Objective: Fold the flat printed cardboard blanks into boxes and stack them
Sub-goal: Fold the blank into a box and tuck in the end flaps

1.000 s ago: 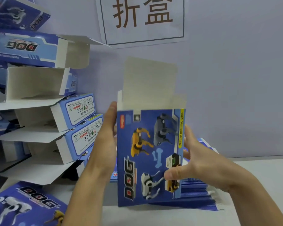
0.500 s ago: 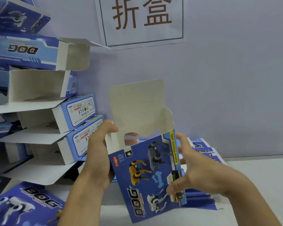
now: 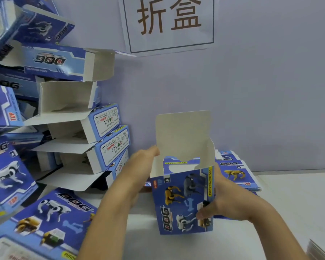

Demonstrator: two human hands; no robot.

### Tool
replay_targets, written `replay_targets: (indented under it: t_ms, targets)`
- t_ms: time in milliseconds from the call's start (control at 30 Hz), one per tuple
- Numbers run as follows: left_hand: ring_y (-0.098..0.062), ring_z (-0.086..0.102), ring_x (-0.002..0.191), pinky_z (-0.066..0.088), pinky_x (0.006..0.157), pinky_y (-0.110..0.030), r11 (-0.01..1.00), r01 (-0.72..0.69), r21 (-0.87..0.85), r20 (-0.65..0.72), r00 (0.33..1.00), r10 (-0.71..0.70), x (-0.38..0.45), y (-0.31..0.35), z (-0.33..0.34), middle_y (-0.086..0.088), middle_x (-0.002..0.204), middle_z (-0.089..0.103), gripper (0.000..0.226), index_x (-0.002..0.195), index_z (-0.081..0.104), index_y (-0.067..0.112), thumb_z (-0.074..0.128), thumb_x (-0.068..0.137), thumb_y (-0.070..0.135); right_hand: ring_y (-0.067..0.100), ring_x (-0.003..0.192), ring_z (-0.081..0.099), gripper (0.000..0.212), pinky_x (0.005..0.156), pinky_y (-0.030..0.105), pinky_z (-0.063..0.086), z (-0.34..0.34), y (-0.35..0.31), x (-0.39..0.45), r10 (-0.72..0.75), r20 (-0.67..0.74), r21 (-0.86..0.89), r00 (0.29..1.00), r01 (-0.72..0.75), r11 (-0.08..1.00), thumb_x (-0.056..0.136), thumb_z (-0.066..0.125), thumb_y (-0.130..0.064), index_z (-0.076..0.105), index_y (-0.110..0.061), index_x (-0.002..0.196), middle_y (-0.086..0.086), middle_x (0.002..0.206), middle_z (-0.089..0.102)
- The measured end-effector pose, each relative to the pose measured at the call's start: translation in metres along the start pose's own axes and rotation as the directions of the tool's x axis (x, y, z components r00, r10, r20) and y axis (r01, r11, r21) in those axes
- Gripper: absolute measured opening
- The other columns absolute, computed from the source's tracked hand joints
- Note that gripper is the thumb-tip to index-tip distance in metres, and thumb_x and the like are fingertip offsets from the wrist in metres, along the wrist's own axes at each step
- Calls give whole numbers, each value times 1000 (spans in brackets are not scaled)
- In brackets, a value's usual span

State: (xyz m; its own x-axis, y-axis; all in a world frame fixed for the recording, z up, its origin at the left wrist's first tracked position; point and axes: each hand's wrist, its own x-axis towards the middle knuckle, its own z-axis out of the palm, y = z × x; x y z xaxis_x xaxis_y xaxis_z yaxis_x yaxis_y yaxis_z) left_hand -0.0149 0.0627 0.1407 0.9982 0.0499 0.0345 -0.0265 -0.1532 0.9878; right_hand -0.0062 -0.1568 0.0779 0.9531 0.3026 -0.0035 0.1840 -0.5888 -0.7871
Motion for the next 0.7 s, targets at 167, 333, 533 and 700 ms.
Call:
replay_targets:
  t_ms: [167, 333, 533, 700]
  targets:
    - [-31, 64, 81, 58, 78, -49, 983, -76, 164, -265, 957, 118, -12, -9, -4, -14, 82, 63, 28, 79, 56, 12, 54, 93, 36, 10, 106, 62, 116, 60, 12, 54, 12, -9, 0, 26, -63, -72, 998, -31, 997, 61, 95, -25, 11, -45, 139, -14, 128, 49]
    - [-26, 45, 68, 38, 64, -37, 941, -203, 272, -337, 896, 290, -19, -13, 5, -2, 63, 45, 39, 64, 42, 17, 51, 100, 30, 9, 102, 60, 120, 55, 10, 49, 14, -14, -2, 58, -68, -102, 996, -65, 993, 61, 95, -26, 9, -43, 143, -16, 122, 47]
    - [-16, 50, 68, 39, 54, -32, 862, -171, 478, -335, 871, 359, -26, -9, 6, -4, 71, 53, 32, 71, 47, 14, 47, 100, 27, 9, 121, 60, 120, 94, 33, 54, -4, -33, -34, 63, -59, 120, 996, -55, 991, 67, 88, -45, 2, -57, 150, -22, 147, 43]
    - [-26, 60, 88, 57, 69, -51, 829, -150, 538, -273, 900, 340, -30, -2, 5, -10, 87, 58, 27, 75, 46, 16, 44, 101, 24, 0, 96, 71, 66, 81, 28, 60, -18, -63, -53, -41, -377, 268, 925, 151, 951, 73, 61, -76, 61, -40, 128, -24, 113, 71]
